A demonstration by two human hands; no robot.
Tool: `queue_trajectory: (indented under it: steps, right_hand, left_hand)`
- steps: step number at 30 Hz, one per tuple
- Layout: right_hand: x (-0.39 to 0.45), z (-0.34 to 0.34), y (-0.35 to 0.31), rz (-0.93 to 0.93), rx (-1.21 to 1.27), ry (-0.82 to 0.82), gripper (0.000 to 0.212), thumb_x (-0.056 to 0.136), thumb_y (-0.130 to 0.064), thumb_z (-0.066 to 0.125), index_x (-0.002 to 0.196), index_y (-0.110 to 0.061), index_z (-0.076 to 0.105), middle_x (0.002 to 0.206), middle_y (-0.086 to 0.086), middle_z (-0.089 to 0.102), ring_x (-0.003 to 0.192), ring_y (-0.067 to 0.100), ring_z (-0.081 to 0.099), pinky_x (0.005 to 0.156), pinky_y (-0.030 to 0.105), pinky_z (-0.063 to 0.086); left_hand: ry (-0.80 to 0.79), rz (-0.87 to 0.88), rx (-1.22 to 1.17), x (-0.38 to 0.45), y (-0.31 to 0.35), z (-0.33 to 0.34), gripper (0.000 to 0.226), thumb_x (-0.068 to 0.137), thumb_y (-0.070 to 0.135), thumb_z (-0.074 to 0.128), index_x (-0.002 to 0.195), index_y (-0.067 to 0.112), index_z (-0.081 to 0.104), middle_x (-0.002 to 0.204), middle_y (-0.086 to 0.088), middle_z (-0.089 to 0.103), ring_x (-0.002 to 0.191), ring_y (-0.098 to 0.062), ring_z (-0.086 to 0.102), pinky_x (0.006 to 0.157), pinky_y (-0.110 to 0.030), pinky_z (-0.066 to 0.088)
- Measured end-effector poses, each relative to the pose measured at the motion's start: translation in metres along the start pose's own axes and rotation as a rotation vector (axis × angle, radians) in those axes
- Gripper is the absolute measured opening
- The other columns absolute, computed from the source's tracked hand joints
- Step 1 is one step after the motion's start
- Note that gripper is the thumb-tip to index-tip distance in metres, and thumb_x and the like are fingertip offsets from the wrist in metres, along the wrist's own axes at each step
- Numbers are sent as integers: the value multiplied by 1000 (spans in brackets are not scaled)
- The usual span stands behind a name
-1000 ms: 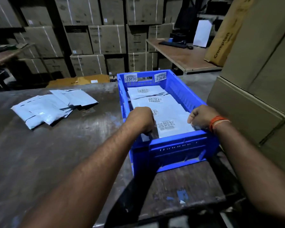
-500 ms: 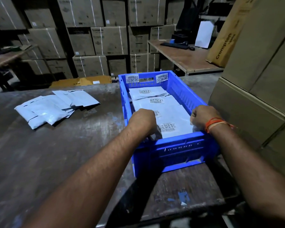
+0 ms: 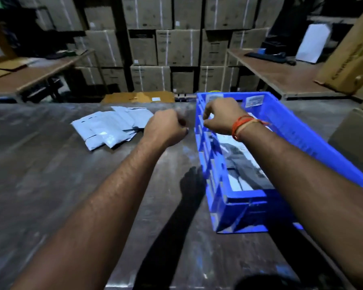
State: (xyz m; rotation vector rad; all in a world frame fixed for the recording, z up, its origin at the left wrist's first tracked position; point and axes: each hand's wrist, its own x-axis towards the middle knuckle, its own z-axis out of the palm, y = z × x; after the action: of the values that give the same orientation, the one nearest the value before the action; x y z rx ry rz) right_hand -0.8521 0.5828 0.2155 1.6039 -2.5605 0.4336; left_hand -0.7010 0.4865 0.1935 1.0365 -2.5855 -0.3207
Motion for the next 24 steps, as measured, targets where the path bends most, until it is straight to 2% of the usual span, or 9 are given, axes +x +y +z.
queue_trajectory:
  steps: [3,8,13,15,18,20,22,24]
  right_hand:
    - [38,21,-51,-60,-28,-81,25,81,-22,63,100,-14,77,101,15,73,100,33,67,83,30,50]
    - [86,80,-127,-98,-18,-223,27,84,-24,63,105,-13,75,107,14,72,101,33,67,83,30,51]
    - [120,162,-180,-42,50,-316,22,79,-22,65,98,-18,76,106,9,73,102,30,65,89,33,54]
    - [132,195,-198,-13,95,-331,24,79,-23,65,101,-18,74,107,9,72,104,29,65,90,33,53]
    - [146,237,-223,20,176,-301,30,82,-23,66,109,-13,71,113,12,70,111,32,62,95,32,46]
    - [153,262,-238,63,271,-260,32,83,-19,67,114,-12,68,114,14,69,112,33,60,93,30,41]
    - [160,285,-251,135,354,-217,41,80,-20,70,120,-13,62,113,17,66,109,36,60,87,32,44]
    - [165,304,-259,213,426,-208,61,76,-26,75,131,-13,52,115,19,59,107,37,58,86,35,47]
  left_hand:
    - [-14,-73,12,12,-63,-4,21,83,37,71,99,24,77,95,-2,76,97,-27,67,77,-36,56]
    - [-67,-160,2,29,-161,5,21,82,33,73,99,22,77,94,-5,74,92,-28,65,72,-33,53]
    - [-138,-222,-29,44,-247,21,20,79,28,69,95,18,75,91,-5,74,92,-27,66,77,-39,57]
    - [-160,-248,-40,51,-281,31,24,80,28,69,102,20,74,98,-4,73,97,-26,65,77,-37,56]
    - [-175,-287,-102,61,-320,51,40,81,31,71,121,26,69,115,-1,71,111,-24,63,84,-32,51]
    - [-180,-313,-174,68,-340,64,47,82,33,72,128,27,66,114,-2,72,113,-23,63,82,-30,48]
    - [-179,-339,-243,74,-355,75,45,81,28,70,127,27,66,109,0,73,110,-21,64,76,-25,41]
    - [-153,-372,-280,77,-363,80,39,80,19,66,118,29,69,106,3,72,104,-20,65,74,-22,37]
